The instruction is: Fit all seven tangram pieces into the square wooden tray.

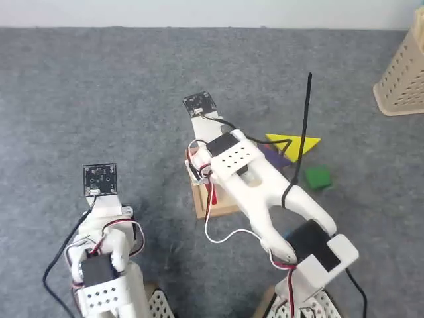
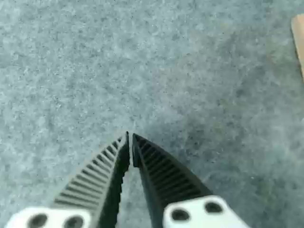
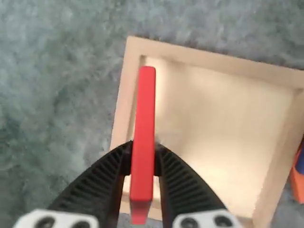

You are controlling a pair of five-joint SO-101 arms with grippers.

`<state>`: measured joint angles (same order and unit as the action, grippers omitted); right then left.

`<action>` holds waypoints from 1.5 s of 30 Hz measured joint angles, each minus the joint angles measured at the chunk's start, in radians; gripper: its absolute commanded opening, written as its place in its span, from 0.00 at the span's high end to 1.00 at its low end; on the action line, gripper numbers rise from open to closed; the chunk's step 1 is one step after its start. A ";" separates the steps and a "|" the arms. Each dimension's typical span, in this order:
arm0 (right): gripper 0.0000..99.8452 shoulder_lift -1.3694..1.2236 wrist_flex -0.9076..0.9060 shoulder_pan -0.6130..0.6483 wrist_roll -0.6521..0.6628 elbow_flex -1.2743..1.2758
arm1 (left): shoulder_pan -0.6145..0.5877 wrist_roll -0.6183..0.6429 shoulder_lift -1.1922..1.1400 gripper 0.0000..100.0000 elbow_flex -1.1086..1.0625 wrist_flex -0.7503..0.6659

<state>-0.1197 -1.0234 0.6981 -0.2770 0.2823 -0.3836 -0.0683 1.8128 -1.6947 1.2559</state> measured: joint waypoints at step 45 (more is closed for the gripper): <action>0.86 -0.037 0.058 -0.153 -0.009 0.002 | 0.000 0.000 0.000 0.99 0.000 0.000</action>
<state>-0.1565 -0.9651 0.5447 -0.2862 0.2839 -0.3836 -0.0683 1.8128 -1.6947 1.2559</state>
